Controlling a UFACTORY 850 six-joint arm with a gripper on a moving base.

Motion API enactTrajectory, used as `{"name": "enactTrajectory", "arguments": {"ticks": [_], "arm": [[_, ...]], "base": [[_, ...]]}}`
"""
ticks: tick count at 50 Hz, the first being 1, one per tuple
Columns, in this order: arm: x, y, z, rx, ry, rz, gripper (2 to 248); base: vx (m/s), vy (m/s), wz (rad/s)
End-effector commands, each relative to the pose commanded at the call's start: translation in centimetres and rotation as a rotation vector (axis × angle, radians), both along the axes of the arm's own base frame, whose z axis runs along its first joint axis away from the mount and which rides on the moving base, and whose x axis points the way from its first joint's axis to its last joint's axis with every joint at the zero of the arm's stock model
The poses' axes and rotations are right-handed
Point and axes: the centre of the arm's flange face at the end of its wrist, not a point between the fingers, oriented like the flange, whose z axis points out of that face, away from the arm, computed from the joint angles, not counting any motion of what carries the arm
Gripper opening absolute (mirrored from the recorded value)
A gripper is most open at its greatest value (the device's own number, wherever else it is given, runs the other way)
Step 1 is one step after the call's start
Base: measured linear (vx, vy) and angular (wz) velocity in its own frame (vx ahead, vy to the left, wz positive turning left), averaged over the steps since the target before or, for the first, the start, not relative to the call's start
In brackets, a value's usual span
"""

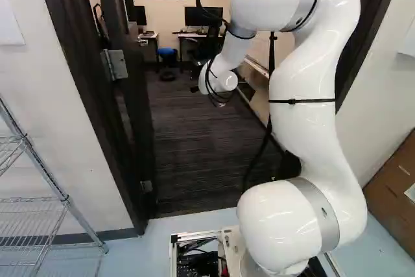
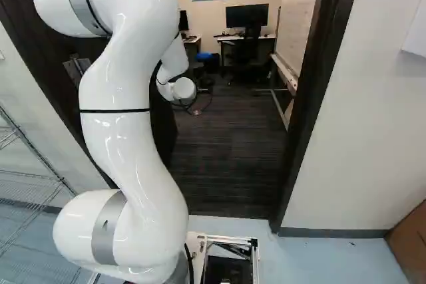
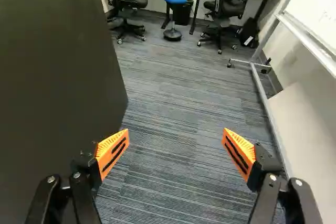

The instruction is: Open the door and move inside

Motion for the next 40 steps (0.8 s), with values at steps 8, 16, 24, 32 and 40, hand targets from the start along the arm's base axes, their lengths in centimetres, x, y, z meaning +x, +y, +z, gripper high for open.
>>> {"name": "enactTrajectory", "arguments": {"ticks": [8,16,24,32,40], "arm": [[-0.6,-1.3,0.1,0.000,0.004,-0.022,247],[-1.1,-2.6,0.1,0.000,0.008,-0.043,247],[-1.3,-3.2,0.2,0.000,0.010,-0.054,247],[-1.4,-3.3,0.2,0.000,0.010,-0.055,247],[-1.5,-3.3,0.2,0.000,0.009,-0.056,247]], "base": [[0.000,0.000,0.000],[0.000,0.000,0.000],[0.000,0.000,0.000],[0.000,0.000,0.000],[0.000,0.000,0.000]]}}
